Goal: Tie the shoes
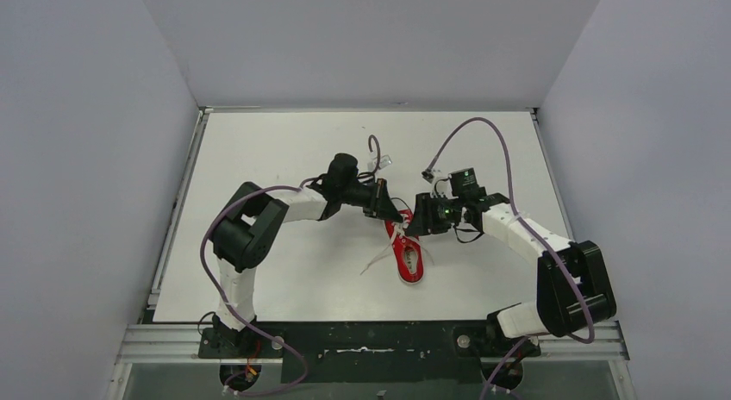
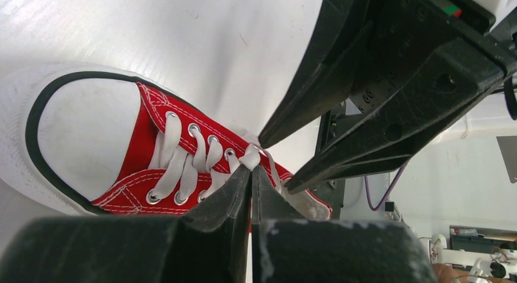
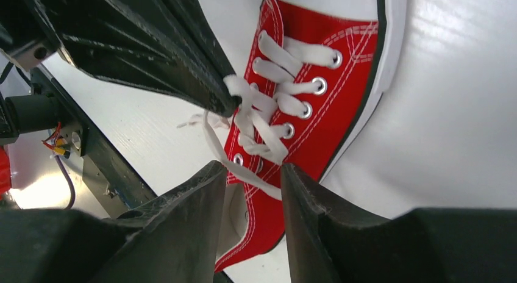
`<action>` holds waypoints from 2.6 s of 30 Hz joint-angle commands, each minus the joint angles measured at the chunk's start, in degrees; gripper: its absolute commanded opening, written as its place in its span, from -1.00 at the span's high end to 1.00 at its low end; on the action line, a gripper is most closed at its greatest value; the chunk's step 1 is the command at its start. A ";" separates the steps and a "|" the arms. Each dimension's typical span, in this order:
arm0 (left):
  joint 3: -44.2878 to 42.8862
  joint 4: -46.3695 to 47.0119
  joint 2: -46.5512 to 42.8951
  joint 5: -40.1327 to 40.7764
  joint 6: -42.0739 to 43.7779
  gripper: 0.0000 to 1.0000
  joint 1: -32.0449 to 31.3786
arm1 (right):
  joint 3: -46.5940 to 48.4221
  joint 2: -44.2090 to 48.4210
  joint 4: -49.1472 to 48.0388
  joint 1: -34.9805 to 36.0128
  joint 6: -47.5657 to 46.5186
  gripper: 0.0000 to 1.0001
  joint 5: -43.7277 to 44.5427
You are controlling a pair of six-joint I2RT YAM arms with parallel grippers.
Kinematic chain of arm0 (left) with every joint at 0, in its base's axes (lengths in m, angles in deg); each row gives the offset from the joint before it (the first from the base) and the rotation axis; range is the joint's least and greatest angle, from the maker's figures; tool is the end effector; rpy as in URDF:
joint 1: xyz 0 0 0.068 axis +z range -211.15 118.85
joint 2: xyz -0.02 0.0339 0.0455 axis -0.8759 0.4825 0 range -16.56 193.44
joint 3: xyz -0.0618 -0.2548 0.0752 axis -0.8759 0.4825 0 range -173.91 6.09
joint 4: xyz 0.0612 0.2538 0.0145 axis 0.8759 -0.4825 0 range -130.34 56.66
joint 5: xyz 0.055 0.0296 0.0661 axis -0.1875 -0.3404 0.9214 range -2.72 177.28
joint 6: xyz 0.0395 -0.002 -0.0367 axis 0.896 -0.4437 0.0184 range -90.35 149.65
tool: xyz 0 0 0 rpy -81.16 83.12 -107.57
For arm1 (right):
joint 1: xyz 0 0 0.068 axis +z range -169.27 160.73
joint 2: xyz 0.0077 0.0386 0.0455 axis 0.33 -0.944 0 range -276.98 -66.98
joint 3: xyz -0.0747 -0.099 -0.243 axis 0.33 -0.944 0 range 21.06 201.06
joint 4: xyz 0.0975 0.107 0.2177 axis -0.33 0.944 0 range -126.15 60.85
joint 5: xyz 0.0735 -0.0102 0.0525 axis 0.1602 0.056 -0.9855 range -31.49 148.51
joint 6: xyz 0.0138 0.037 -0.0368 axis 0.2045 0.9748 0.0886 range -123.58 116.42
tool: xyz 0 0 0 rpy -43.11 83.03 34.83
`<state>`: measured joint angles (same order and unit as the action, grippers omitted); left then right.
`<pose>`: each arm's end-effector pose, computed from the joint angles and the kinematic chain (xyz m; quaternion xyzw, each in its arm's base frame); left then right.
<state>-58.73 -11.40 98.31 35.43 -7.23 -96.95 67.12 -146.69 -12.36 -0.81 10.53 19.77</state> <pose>0.3235 -0.2678 0.1584 0.2176 0.7734 -0.5761 0.1503 0.2440 0.1050 0.2016 -0.1273 0.9014 0.3798 0.1646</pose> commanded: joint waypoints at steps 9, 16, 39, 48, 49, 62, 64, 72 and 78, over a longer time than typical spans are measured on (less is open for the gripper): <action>0.94 4.01 -3.99 -1.66 -1.42 1.00 0.59 | -1.85 -0.68 -9.33 -0.44 -3.16 0.26 -5.31; 0.38 3.87 -3.52 -1.56 -2.00 1.00 0.67 | -2.65 0.86 -8.17 -0.04 -3.20 0.23 -3.74; 0.71 -2.65 -4.57 1.65 3.48 0.58 0.50 | -3.20 0.61 -6.08 -0.50 -1.52 1.00 2.55; -0.52 -4.93 -3.01 1.14 5.85 0.08 -1.52 | -2.93 0.39 -6.10 -0.71 -1.30 1.00 2.29; -0.46 -4.52 -3.04 1.13 5.78 0.07 -1.74 | -2.83 0.17 -6.17 -0.73 -1.15 1.00 2.17; -2.91 -8.30 -1.55 4.37 8.31 0.58 -2.67 | -1.85 0.33 -6.28 -1.27 1.12 0.80 1.04; -3.53 -8.94 -1.20 4.41 8.38 0.64 -2.70 | -1.90 0.77 -5.88 -1.94 1.14 0.62 1.12; -3.82 -9.10 -0.79 3.98 8.23 0.65 -2.79 | 0.34 -2.26 -6.73 -4.52 0.92 0.39 -3.45; -3.67 -9.10 -0.81 3.35 8.02 0.63 -2.79 | 1.19 -4.70 -10.00 -4.24 1.04 0.34 -7.95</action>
<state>-60.19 -21.46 97.17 40.13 0.11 -99.46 65.79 -150.75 -18.02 -5.36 12.11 16.43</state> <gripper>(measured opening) 0.181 0.317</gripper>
